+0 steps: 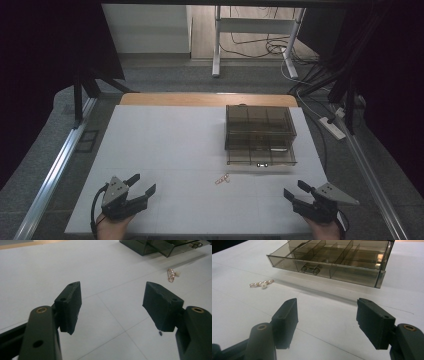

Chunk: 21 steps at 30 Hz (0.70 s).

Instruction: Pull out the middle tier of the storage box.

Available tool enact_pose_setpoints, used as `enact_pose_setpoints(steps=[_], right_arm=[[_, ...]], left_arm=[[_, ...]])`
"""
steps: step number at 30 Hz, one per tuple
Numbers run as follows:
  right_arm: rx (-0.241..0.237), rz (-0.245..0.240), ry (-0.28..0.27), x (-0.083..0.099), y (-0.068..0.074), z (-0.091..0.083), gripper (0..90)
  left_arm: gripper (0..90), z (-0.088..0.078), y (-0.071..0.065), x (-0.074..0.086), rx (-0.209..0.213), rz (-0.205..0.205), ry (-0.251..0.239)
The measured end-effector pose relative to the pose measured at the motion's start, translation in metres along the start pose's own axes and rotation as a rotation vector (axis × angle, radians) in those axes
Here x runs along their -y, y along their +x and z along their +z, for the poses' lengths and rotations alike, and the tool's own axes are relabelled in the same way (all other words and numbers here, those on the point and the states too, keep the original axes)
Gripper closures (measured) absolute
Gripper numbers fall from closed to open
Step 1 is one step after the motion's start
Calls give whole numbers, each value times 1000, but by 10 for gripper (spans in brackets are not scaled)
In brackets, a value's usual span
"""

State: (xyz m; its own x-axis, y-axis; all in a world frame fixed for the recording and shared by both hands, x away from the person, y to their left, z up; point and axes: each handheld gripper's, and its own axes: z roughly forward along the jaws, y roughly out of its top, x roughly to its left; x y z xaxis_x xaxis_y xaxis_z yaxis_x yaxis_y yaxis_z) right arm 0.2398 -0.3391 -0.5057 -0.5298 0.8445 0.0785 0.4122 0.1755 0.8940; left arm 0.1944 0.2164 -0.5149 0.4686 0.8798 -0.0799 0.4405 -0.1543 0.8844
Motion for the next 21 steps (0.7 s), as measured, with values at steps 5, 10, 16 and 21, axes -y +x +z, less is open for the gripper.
enact_pose_setpoints(steps=[5,10,16,21], right_arm=[[1,1,4,2,1,1,328],[12,2,-2,2,1,2,325],[36,8,-19,2,0,1,325],[43,3,-13,2,1,2,325]], left_arm=[[317,-4,3,6,-9,-2,-6],[316,-7,3,10,1,2,-7],[317,-9,4,12,10,9,-7],[317,-10,5,13,12,3,-10]])
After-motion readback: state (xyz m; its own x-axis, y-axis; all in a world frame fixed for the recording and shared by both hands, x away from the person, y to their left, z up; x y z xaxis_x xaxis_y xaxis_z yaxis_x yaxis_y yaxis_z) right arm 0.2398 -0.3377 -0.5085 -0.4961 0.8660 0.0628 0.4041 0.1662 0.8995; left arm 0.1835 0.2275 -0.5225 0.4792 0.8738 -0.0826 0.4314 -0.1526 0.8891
